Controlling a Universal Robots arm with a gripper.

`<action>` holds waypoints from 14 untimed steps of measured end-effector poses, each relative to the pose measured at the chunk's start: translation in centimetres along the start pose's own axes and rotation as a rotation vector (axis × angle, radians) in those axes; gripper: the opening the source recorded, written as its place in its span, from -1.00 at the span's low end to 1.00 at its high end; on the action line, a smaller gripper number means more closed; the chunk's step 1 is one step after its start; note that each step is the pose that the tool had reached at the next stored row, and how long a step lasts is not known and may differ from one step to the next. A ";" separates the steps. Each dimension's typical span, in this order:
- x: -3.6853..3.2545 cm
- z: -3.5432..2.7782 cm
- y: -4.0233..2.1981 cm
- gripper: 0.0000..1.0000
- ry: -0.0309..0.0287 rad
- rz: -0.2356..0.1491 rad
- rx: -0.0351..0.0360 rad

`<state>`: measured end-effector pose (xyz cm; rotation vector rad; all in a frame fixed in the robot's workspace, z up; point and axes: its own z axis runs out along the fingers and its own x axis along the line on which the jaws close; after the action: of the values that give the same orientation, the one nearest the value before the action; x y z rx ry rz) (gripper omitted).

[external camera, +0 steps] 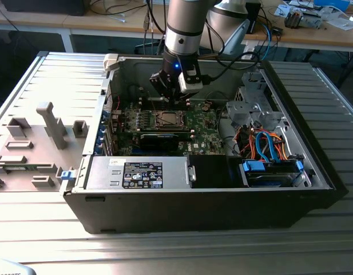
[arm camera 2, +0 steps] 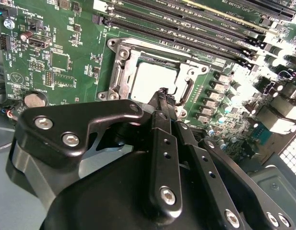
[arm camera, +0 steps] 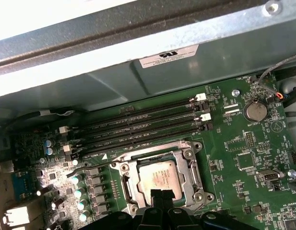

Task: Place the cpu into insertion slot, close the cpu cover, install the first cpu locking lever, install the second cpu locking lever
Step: 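Install the first cpu locking lever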

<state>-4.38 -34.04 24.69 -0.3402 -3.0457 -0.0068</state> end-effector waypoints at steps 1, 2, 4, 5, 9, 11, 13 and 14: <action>0.00 0.00 0.00 -0.79 0.0000 -0.002 0.0000; 0.00 0.00 0.00 -0.79 0.0000 -0.005 0.0000; 0.00 0.00 0.00 -0.79 0.0001 -0.008 0.0001; 0.00 0.00 0.00 -0.79 0.0001 -0.010 0.0002; 0.00 0.00 0.00 -0.79 0.0002 -0.016 0.0002; 0.00 0.00 0.00 -0.79 0.0002 -0.019 0.0003; 0.00 0.00 0.00 -0.79 0.0003 -0.023 0.0003; 0.00 0.00 0.00 -0.79 0.0002 -0.024 0.0004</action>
<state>-4.38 -34.04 24.69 -0.3029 -3.0495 -0.0078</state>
